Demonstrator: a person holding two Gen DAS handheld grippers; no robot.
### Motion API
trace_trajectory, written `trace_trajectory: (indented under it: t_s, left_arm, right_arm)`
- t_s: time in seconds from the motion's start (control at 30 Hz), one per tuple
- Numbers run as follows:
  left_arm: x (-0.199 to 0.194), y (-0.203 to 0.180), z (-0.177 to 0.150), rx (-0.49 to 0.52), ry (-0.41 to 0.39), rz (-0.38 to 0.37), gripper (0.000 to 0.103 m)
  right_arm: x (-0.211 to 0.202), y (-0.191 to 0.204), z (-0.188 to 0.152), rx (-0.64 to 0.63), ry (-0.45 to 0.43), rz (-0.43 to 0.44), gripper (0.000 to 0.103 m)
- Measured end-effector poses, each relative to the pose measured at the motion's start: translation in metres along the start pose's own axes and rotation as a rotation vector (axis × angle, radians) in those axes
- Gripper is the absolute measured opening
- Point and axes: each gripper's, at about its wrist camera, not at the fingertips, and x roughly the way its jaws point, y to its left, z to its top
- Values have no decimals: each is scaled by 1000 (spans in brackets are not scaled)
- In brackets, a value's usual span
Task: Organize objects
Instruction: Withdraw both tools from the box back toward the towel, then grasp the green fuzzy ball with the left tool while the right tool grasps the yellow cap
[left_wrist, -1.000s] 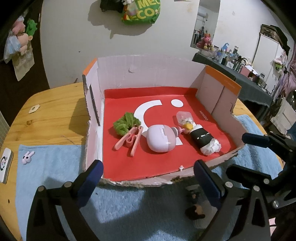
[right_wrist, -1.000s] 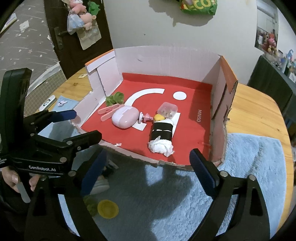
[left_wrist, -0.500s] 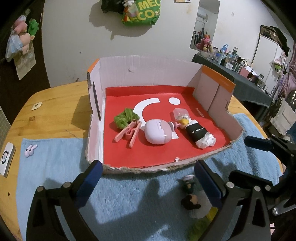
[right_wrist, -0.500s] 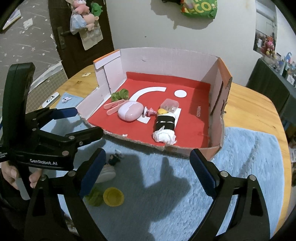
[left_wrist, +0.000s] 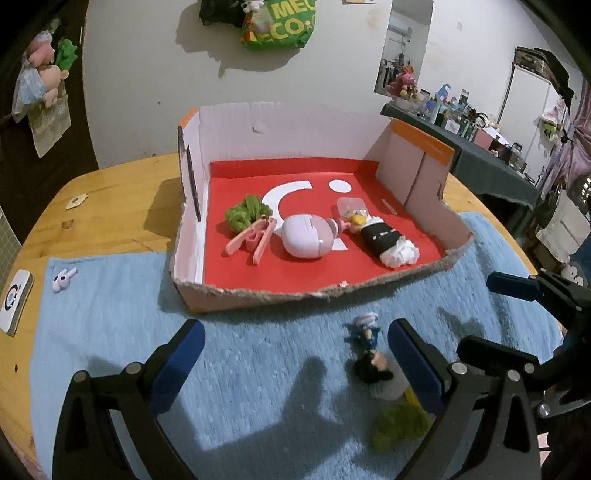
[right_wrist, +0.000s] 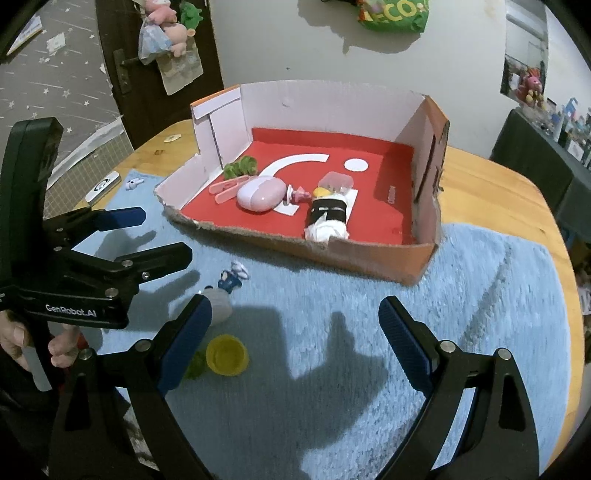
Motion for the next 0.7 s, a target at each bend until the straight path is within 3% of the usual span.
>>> trace_trajectory:
  t_s: [0.7]
  left_arm:
    - [-26, -20, -45, 37, 18, -58, 101]
  right_arm:
    - [-11, -2, -31, 34, 14, -1, 93]
